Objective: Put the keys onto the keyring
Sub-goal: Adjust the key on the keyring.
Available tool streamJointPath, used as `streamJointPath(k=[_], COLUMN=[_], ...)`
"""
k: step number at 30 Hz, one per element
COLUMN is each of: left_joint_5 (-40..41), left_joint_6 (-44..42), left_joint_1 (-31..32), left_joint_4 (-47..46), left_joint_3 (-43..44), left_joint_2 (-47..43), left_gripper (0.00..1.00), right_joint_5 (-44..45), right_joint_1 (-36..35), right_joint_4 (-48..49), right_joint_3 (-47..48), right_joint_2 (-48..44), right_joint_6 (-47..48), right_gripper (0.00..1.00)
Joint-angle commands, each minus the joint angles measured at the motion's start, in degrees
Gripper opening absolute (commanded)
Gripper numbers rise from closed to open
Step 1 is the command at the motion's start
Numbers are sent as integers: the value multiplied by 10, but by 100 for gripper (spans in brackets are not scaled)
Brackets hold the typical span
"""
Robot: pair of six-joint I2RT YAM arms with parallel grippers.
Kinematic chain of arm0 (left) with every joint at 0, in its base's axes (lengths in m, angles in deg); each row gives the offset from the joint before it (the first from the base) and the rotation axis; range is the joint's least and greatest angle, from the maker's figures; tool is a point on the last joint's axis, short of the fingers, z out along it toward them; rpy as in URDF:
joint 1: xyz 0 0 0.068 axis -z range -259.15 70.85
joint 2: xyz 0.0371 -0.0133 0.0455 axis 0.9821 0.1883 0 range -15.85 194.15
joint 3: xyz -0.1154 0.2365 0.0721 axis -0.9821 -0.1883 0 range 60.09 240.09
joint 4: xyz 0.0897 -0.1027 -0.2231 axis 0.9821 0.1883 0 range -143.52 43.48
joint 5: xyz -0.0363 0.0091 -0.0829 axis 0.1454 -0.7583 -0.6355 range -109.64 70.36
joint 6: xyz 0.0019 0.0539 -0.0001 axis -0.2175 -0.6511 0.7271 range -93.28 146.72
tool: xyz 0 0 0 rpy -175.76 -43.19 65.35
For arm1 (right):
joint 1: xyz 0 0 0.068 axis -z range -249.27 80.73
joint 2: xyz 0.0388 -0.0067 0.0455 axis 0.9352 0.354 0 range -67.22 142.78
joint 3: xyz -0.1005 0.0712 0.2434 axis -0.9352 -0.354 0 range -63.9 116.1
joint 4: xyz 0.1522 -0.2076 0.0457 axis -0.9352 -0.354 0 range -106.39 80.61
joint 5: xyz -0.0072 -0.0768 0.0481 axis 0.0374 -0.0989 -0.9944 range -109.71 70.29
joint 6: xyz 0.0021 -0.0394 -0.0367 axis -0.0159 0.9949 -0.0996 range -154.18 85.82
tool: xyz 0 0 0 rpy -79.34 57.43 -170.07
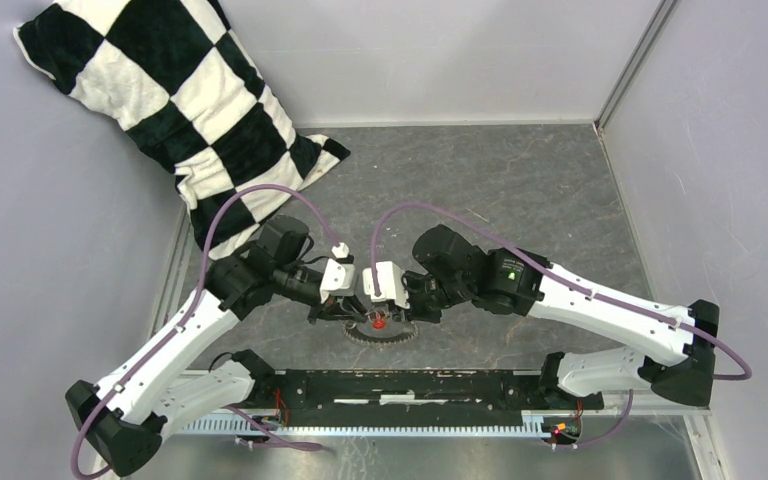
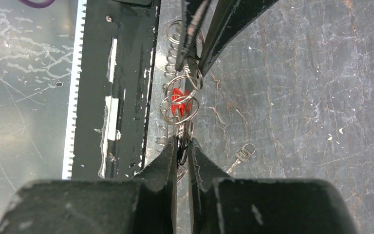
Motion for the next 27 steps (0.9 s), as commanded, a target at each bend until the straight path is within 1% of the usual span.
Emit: streamJointPath(k=[1, 2, 6, 10, 11, 13, 16, 18, 20, 27], left_joint_5=[0, 1, 12, 35, 35, 27, 12, -2, -10, -32], left_joint_6=[28, 30, 60, 125, 135, 149, 153, 138, 117, 109], left_joint_1=[3, 3, 3, 3, 3, 3, 3, 3, 3, 3], left_joint_4=[-37, -37, -61, -141, -153, -168, -169, -152, -135, -130], left_joint_3=[-2, -2, -6, -26, -29, -32, -29, -27, -26, -24], left_joint_2=[-7, -13, -41, -80, -89, -99, -100, -100, -103, -109], left_gripper=[7, 4, 3, 3, 5, 13, 15, 18, 19, 22], right_joint_5=[-7, -7, -3, -1, 0, 0, 0, 1, 0, 4], right_joint_1=[-4, -4, -4, -4, -4, -4, -5, -4, -4, -4], right_joint_4=[65, 69, 86, 125, 135, 144, 149, 149, 148, 144], right_joint_3=[20, 15, -9, -44, -52, -58, -57, -55, -53, -45], right_joint_2=[-13, -17, -30, -51, -55, -60, -60, -59, -58, -55], right_joint_6=[-11, -12, -27, -51, -56, -62, -65, -65, -64, -62], right_gripper=[7, 7, 7, 7, 7, 7, 7, 7, 6, 7])
